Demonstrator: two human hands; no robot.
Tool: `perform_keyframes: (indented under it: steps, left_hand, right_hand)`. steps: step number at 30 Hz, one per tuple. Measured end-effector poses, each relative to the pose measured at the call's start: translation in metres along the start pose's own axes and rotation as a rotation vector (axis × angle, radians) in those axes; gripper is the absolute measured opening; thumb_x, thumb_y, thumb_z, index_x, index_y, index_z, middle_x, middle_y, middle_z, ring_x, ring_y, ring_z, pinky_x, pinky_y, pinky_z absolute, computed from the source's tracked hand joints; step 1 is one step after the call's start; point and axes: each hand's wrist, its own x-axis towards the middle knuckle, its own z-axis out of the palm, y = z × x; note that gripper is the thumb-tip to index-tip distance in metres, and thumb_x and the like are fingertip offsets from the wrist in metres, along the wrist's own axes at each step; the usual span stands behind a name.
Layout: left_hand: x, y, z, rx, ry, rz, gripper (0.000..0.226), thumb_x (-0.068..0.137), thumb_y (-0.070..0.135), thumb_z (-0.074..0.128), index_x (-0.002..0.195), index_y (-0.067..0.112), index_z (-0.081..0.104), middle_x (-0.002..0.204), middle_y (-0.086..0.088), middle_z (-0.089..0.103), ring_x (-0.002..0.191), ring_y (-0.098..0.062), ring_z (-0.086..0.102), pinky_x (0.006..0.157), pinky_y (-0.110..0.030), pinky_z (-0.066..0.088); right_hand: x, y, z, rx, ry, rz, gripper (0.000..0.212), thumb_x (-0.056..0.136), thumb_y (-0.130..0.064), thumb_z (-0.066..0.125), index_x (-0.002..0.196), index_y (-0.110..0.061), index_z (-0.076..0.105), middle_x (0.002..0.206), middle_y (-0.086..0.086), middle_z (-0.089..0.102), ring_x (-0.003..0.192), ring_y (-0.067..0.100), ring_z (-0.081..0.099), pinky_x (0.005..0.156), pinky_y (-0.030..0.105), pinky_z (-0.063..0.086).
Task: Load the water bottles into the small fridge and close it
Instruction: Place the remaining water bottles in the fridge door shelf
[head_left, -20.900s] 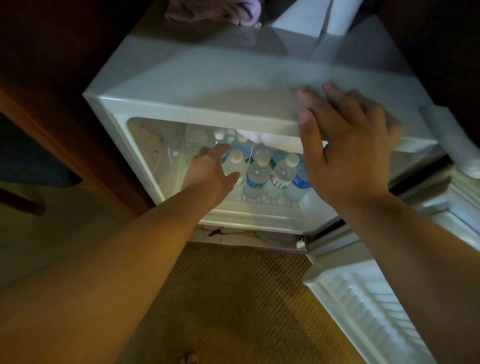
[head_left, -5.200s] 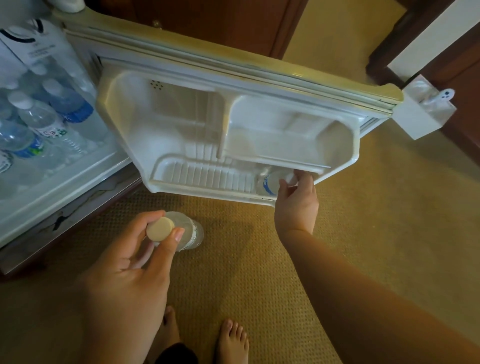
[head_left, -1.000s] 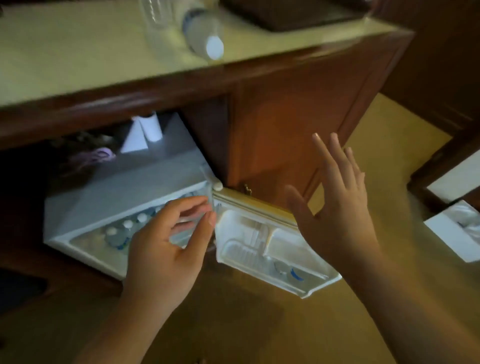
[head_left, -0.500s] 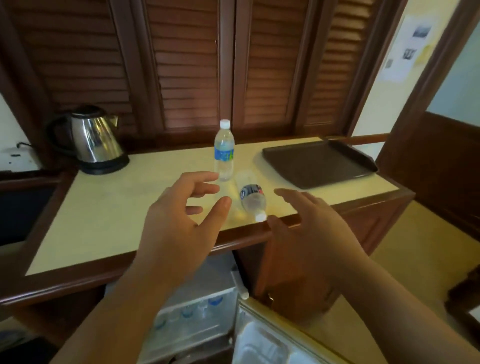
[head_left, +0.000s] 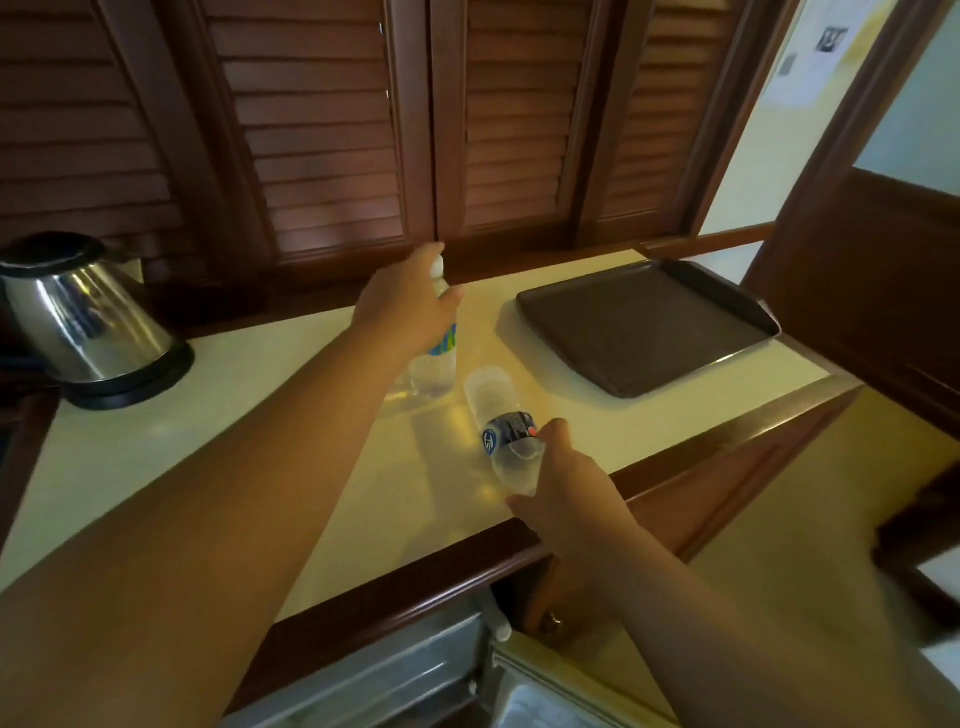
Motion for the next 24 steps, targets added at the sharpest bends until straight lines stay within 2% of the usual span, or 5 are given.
perform_keyframes:
  steps: [5,10,15,21,24]
  left_hand:
    - [-0.006,0.002,0.019,-0.047,0.198,0.043,0.031,0.098,0.039,0.066,0.127,0.03,0.059,0.118,-0.005,0.072,0.109,-0.031,0.067,0.077,-0.032,0.04]
    - [-0.062,0.022,0.015,-0.114,0.282,0.146,0.021,0.099,0.043,0.064,0.119,0.035,0.063,0.111,0.007,0.073,0.102,-0.018,0.069,0.074,-0.028,0.048]
    - [-0.169,0.054,-0.013,-0.221,0.347,0.192,0.027,0.098,0.048,0.066,0.119,0.031,0.063,0.104,0.015,0.071,0.095,-0.005,0.07,0.075,-0.031,0.062]
    - [-0.314,0.061,-0.02,-0.257,0.41,0.19,0.032,0.096,0.05,0.07,0.117,0.026,0.067,0.104,0.013,0.074,0.091,-0.003,0.073,0.072,-0.032,0.062]
    - [-0.375,0.051,-0.001,-0.279,0.342,0.2,0.028,0.098,0.042,0.072,0.115,0.02,0.07,0.107,0.011,0.075,0.09,-0.003,0.074,0.071,-0.021,0.058]
  right_hand:
    - [-0.007,0.015,-0.002,0.079,0.101,-0.019,0.05,0.093,-0.021,0.069,0.13,-0.025,0.036,0.112,0.005,0.064,0.092,0.023,0.064,0.075,0.039,0.057]
    - [-0.047,0.039,-0.013,0.292,0.495,-0.132,0.033,0.093,-0.025,0.074,0.12,-0.02,0.057,0.111,-0.002,0.059,0.086,-0.004,0.057,0.065,0.009,0.046]
    - [-0.123,0.06,-0.036,0.328,0.77,-0.269,0.03,0.094,-0.03,0.074,0.121,-0.019,0.068,0.106,-0.005,0.055,0.091,-0.015,0.054,0.071,0.001,0.043]
    - [-0.214,0.118,-0.027,0.254,0.8,-0.343,0.031,0.095,-0.034,0.068,0.117,-0.013,0.071,0.098,-0.003,0.054,0.071,0.006,0.053,0.062,0.009,0.041]
    - [-0.245,0.152,0.011,0.243,0.709,-0.301,0.031,0.093,-0.038,0.068,0.113,-0.015,0.073,0.093,-0.005,0.053,0.064,0.009,0.052,0.061,0.011,0.041]
